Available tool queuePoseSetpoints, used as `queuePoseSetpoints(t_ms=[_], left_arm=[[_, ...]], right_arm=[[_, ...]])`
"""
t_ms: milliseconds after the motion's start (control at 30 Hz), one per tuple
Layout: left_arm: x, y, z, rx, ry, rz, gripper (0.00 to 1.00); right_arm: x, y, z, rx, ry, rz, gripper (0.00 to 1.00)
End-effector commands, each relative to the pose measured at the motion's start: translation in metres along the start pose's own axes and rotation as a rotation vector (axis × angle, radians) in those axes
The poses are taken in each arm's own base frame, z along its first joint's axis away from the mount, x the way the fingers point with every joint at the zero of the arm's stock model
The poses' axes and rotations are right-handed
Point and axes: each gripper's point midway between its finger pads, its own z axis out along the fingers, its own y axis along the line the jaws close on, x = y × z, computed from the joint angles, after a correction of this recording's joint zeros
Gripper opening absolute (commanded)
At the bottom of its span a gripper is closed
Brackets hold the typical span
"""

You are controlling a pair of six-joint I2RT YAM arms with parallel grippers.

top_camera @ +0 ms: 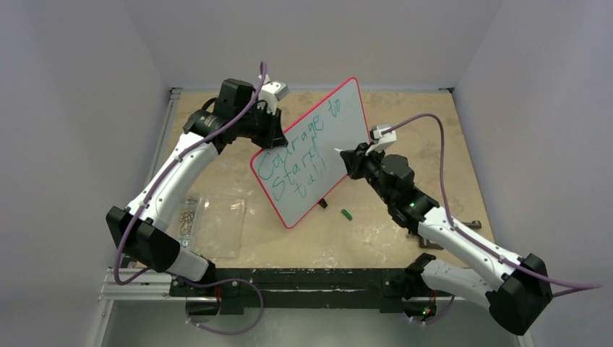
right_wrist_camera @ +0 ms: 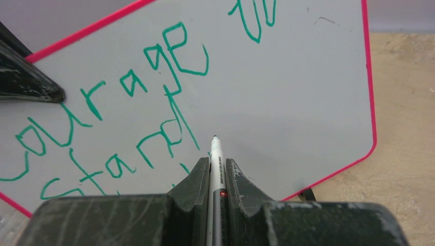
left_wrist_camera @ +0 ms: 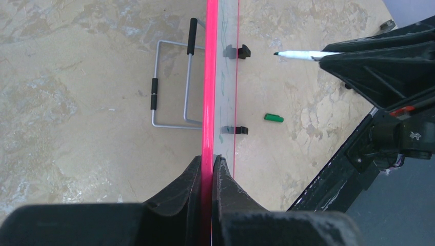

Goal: Write a sentence on the whiteboard

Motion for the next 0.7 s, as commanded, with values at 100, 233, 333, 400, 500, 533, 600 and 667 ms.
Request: queuePoseSetpoints(t_ms=[100,233,333,400,500,533,600,667], left_arm=[[0.007,0.037,-0.006,-0.182,0.027,0.039,0.00],[0.011,0.042,-0.003,-0.200,0.051,0.034,0.00],[0.021,0.043,0.001,-0.200,0.092,0.009,0.00],[0.029,0.045,0.004,-0.207,0.111,-0.009,0.00],[0.033,0.053,0.007,-0.242,0.126,-0.018,0.00],[0.035,0.057,0.008,-0.261,0.133,-0.013,0.00],[0.037,0.069,0.007,-0.315,0.155,0.002,0.00],[0.043,0.079,0.008,-0.356,0.198,0.009,0.00]], right_arm=[[-0.024,-0.007,-0.025,0.020,-0.092,0.031,0.00],[-0.023,-0.014,-0.035,0.040,-0.100,0.036,0.00],[-0.024,-0.018,-0.042,0.056,-0.112,0.038,0.00],[-0.021,-0.023,-0.044,0.075,-0.108,0.040,0.00],[-0.012,-0.028,-0.044,0.094,-0.093,0.051,0.00],[-0.009,-0.028,-0.044,0.092,-0.086,0.055,0.00],[-0.005,-0.025,-0.043,0.078,-0.069,0.063,0.00],[-0.003,-0.022,-0.044,0.063,-0.061,0.067,0.00]])
